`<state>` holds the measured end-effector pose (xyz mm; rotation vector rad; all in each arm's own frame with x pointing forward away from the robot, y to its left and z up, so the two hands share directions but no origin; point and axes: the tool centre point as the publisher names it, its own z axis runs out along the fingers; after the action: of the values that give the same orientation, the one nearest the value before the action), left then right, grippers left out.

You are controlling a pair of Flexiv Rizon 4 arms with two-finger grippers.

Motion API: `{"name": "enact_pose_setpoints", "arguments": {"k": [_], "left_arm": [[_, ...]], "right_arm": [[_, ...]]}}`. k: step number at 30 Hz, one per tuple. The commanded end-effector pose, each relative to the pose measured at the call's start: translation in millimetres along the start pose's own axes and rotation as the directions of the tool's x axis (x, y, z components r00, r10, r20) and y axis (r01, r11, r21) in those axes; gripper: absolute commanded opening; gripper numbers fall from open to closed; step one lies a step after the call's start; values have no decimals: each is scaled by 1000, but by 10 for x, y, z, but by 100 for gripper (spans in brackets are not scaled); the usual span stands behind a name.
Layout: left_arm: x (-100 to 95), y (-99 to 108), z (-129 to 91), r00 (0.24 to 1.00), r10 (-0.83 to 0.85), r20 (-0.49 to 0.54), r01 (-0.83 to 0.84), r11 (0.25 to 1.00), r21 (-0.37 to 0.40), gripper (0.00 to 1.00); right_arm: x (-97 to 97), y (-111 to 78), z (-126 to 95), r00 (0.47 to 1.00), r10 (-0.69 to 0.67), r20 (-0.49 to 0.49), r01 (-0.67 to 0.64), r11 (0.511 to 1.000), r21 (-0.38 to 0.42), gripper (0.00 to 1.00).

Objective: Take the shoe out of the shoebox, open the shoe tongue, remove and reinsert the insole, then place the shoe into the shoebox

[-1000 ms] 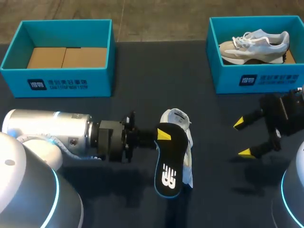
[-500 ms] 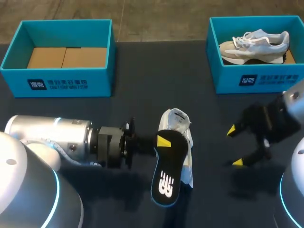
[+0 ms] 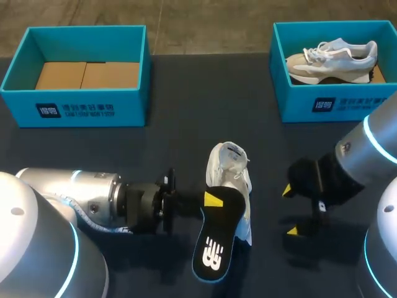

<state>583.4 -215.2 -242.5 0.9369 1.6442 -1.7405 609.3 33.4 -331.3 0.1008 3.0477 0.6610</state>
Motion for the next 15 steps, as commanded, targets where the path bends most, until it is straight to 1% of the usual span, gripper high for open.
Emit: {"name": "enact_pose_setpoints", "arguments": {"k": [1, 5, 6, 7, 15], "left_arm": [[22, 52, 71, 1000, -12, 3, 12, 1000, 10, 0], [47, 65, 123, 1000, -12, 0, 12, 1000, 10, 0], [55, 78, 136, 1000, 0, -13, 0, 1000, -5, 0], [61, 104, 146, 999, 28, -28, -30, 998, -50, 0], [61, 104, 146, 999, 28, -28, -30, 998, -50, 0]], "right_arm": [[-86, 119, 168, 1000, 2, -10, -2, 999, 47, 100], [-101, 158, 202, 1000, 31, 1, -31, 996, 82, 100], [-102, 161, 206, 999, 49, 6, -50, 995, 86, 100], [-101, 162, 204, 998, 55, 9, -56, 994, 96, 100], [-101, 162, 204, 998, 55, 9, -56, 994, 96, 100]]}}
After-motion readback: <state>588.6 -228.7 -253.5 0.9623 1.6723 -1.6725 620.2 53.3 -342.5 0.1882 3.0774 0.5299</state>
